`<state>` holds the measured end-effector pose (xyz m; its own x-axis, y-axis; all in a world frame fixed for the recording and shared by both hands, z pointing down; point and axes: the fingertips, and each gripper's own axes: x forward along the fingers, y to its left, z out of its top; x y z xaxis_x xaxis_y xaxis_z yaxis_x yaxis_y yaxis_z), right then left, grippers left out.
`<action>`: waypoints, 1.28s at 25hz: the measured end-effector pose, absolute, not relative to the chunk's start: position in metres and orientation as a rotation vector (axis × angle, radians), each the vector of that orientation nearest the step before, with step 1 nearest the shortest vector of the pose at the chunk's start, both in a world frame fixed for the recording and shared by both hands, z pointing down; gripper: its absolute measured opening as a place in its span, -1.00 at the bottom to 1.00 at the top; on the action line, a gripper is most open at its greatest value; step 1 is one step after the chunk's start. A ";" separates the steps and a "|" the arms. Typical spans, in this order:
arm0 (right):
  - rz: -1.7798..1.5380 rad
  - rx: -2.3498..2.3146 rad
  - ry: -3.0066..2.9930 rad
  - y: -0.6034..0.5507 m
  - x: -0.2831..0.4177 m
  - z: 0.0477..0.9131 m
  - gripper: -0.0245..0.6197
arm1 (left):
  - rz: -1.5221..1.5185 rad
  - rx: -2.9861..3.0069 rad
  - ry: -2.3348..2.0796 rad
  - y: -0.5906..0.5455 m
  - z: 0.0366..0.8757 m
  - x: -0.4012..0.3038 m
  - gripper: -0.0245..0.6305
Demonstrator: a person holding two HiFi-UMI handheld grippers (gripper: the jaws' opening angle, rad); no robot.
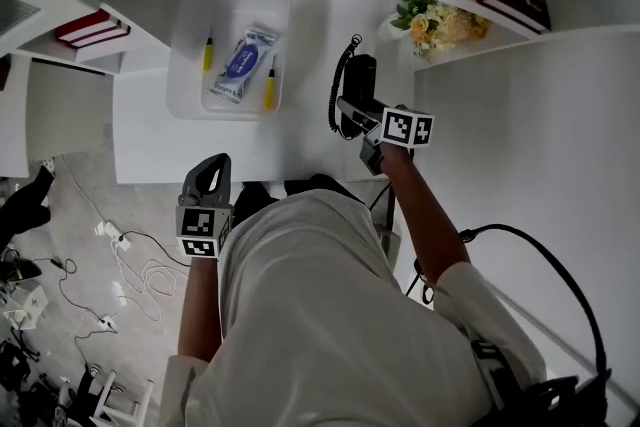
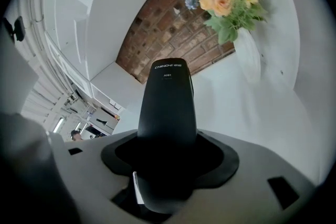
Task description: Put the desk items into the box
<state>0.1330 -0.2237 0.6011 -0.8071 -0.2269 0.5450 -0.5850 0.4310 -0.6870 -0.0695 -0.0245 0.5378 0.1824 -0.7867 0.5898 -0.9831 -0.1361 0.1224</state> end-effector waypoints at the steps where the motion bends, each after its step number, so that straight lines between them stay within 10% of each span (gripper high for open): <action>1: 1.319 0.693 -2.334 -0.223 0.127 0.591 -0.10 | 0.542 1.995 -1.645 -0.023 0.538 -0.073 -0.92; 32: 0.924 0.270 -2.426 -0.193 -0.070 0.481 -0.10 | 0.414 1.886 -1.752 0.034 0.545 -0.171 -0.92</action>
